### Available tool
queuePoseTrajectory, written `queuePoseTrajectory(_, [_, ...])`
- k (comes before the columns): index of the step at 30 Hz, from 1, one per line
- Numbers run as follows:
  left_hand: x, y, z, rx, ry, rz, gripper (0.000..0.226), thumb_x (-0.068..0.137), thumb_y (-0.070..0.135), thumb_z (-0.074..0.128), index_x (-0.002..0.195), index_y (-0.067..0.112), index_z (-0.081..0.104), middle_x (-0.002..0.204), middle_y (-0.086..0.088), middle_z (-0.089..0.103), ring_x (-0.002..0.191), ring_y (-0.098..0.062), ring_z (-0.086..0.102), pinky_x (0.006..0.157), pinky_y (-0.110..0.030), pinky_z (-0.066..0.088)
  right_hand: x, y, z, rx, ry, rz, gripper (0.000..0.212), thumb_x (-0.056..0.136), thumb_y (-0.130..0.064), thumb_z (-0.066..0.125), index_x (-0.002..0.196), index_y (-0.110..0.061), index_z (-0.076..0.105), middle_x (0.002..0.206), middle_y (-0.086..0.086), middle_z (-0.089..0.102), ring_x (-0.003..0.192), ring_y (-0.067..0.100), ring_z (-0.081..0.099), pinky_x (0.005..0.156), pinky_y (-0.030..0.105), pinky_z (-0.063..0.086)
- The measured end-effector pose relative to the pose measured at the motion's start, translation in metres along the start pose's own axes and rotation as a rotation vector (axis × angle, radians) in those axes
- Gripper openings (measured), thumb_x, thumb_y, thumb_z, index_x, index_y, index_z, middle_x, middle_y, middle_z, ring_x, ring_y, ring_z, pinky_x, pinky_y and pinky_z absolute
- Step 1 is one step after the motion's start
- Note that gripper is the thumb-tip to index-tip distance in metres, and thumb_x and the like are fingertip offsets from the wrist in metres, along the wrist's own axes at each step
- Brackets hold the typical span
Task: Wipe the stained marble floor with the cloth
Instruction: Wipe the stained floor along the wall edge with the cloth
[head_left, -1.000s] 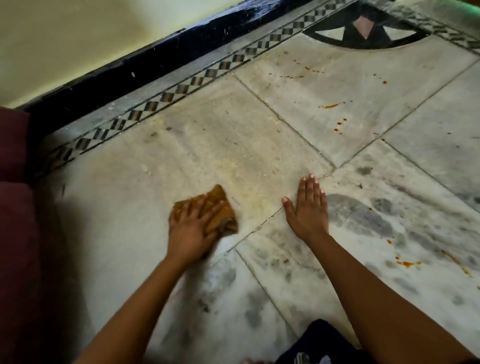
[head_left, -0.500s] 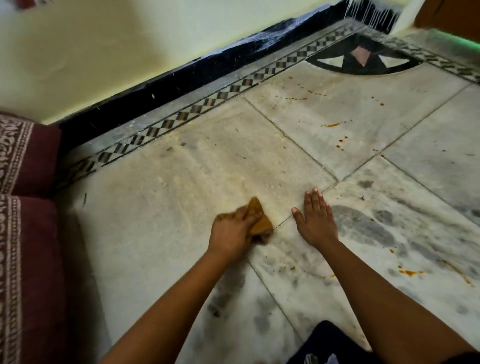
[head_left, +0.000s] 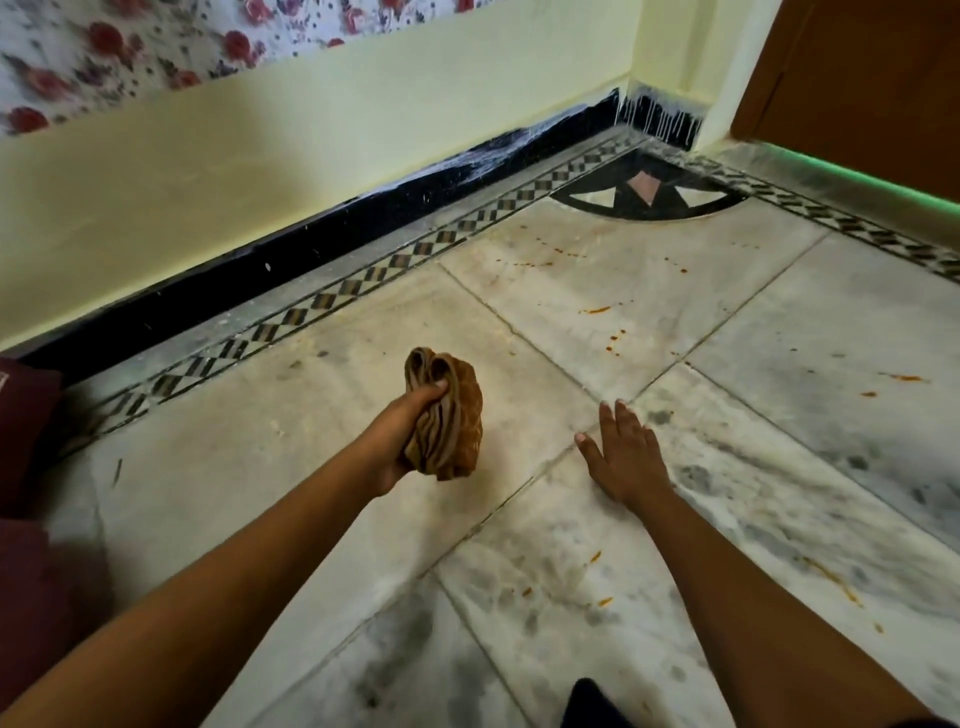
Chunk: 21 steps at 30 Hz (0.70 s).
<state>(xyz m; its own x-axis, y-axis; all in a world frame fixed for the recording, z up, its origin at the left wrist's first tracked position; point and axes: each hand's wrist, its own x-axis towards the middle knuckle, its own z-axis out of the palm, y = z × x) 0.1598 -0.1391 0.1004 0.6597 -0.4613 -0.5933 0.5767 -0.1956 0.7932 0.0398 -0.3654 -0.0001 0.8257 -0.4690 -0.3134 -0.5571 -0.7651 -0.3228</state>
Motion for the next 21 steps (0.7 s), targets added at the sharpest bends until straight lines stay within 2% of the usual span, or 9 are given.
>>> queuePoseTrajectory(4, [0.012, 0.042, 0.041, 0.095, -0.033, -0.013, 0.03, 0.094, 0.037, 0.05, 0.102, 0.012, 0.063, 0.095, -0.009, 0.07, 0.087, -0.023, 0.065, 0.079, -0.035, 0.053, 0.005, 0.017, -0.031, -0.008, 0.04, 0.008, 0.066, 0.099, -0.049, 0.02, 0.15, -0.014, -0.002, 0.158, 0.01, -0.006, 0.145, 0.022, -0.005, 0.116, 0.038, -0.004])
queuePoseTrajectory(7, [0.025, 0.068, 0.066, 0.28, -0.054, -0.001, 0.03, 0.091, 0.038, 0.055, 0.105, 0.012, 0.064, 0.096, -0.009, 0.071, 0.085, -0.023, 0.068, 0.079, -0.036, 0.056, 0.007, 0.032, -0.049, -0.044, 0.054, 0.041, 0.066, 0.099, -0.048, 0.018, 0.15, -0.012, -0.004, 0.158, 0.01, -0.006, 0.145, 0.022, -0.006, 0.116, 0.038, -0.005])
queuePoseTrajectory(10, [0.04, 0.082, 0.084, 0.42, -0.056, 0.105, 0.031, 0.09, 0.035, 0.057, 0.114, 0.015, 0.06, 0.105, -0.01, 0.069, 0.095, -0.027, 0.066, 0.088, -0.042, 0.053, 0.013, 0.042, -0.057, -0.047, 0.06, 0.093, 0.066, 0.099, -0.048, 0.017, 0.149, -0.011, -0.005, 0.158, 0.01, -0.006, 0.145, 0.022, -0.007, 0.116, 0.038, -0.006])
queuePoseTrajectory(13, [0.052, 0.087, 0.097, 0.493, -0.103, 0.179, 0.022, 0.093, 0.032, 0.055, 0.11, 0.019, 0.059, 0.1, -0.003, 0.068, 0.089, -0.016, 0.064, 0.073, -0.027, 0.051, 0.02, 0.043, -0.057, -0.046, 0.053, 0.107, 0.066, 0.099, -0.048, 0.017, 0.149, -0.01, -0.006, 0.158, 0.01, -0.007, 0.145, 0.022, -0.008, 0.116, 0.038, -0.006])
queuePoseTrajectory(15, [0.067, 0.086, 0.103, 0.527, -0.138, 0.221, 0.018, 0.093, 0.031, 0.054, 0.108, 0.021, 0.059, 0.098, 0.0, 0.067, 0.089, -0.012, 0.063, 0.068, -0.023, 0.047, 0.026, 0.045, -0.052, -0.052, 0.054, 0.103, 0.066, 0.099, -0.047, 0.016, 0.149, -0.009, -0.007, 0.158, 0.01, -0.008, 0.145, 0.021, -0.008, 0.116, 0.037, -0.008])
queuePoseTrajectory(18, [0.097, 0.076, 0.109, 0.546, -0.104, 0.36, 0.013, 0.093, 0.028, 0.055, 0.105, 0.025, 0.061, 0.098, 0.004, 0.066, 0.095, -0.013, 0.062, 0.077, -0.025, 0.047, 0.035, 0.056, -0.045, -0.074, 0.066, 0.119, 0.067, 0.099, -0.047, 0.016, 0.149, -0.008, -0.006, 0.158, 0.01, -0.009, 0.145, 0.019, -0.008, 0.115, 0.035, -0.008])
queuePoseTrajectory(21, [0.129, 0.06, 0.122, 0.499, 0.007, 0.46, 0.021, 0.092, 0.025, 0.056, 0.113, 0.022, 0.062, 0.101, 0.003, 0.065, 0.096, -0.014, 0.061, 0.084, -0.027, 0.045, 0.045, 0.07, -0.037, -0.066, 0.08, 0.199, 0.068, 0.099, -0.046, 0.017, 0.148, -0.007, -0.007, 0.157, 0.01, -0.011, 0.145, 0.019, -0.01, 0.115, 0.033, -0.009])
